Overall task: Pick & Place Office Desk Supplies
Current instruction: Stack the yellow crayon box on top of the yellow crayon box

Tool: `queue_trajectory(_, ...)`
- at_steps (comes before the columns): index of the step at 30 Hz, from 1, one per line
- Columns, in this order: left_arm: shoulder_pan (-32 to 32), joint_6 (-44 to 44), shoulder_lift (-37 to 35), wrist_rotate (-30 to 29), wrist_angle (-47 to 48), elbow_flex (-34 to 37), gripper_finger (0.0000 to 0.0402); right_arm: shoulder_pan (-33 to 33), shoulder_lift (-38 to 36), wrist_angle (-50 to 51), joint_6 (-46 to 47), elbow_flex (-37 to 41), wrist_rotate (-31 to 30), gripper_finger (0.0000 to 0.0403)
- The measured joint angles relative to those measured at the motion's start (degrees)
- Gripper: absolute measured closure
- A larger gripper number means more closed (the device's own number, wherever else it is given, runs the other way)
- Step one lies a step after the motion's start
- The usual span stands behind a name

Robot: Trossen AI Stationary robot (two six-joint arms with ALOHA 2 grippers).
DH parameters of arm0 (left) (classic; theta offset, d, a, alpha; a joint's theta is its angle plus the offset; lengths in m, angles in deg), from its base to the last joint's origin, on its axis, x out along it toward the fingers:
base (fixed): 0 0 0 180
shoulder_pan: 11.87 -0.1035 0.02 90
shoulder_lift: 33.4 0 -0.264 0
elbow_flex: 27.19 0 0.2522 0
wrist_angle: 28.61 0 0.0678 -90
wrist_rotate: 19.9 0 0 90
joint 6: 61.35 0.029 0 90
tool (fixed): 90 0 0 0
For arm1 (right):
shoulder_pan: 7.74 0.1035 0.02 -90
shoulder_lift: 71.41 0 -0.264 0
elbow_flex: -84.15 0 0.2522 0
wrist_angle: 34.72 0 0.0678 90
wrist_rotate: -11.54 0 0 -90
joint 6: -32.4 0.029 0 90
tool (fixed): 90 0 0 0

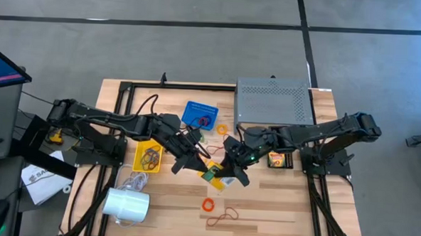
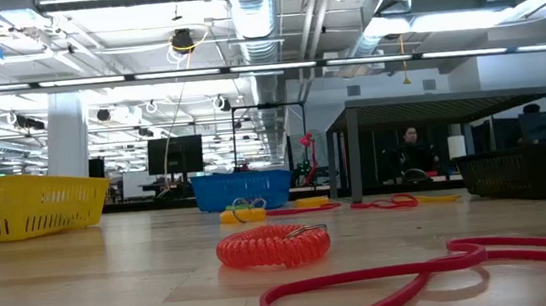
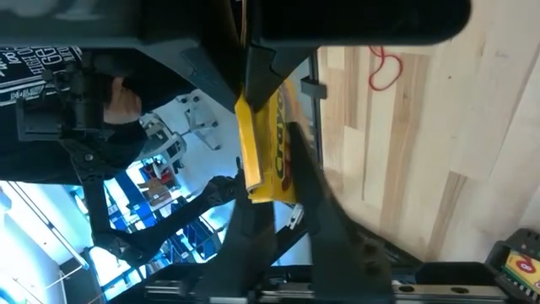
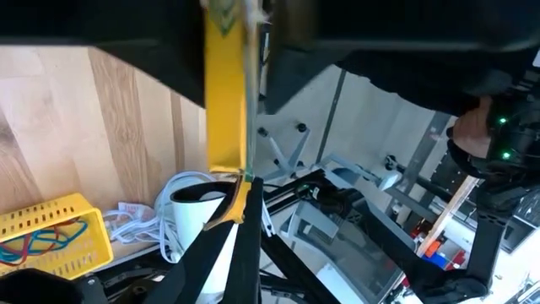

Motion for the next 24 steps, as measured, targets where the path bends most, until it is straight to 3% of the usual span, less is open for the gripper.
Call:
queue_trajectory(3, -0.1, 0.0, 0.0, 0.0, 0.0, 0.0, 0.0401, 0.0, 0.0, 0.0, -0.7, 0.0, 0.0, 0.0377)
queue_trajectory(14, -0.1, 0.0, 0.0, -0.1, -0.1, 0.0, 0.0384, 0.0, -0.1, 0.0, 0.5, 0.0, 0.0, 0.0376)
queue_trajectory(24, -3.2, -0.1, -3.5, -0.1, -0.1, -0.1, 0.0305, -0.5, -4.4, 0.0, 2.2, 0.0, -0.5, 0.0376)
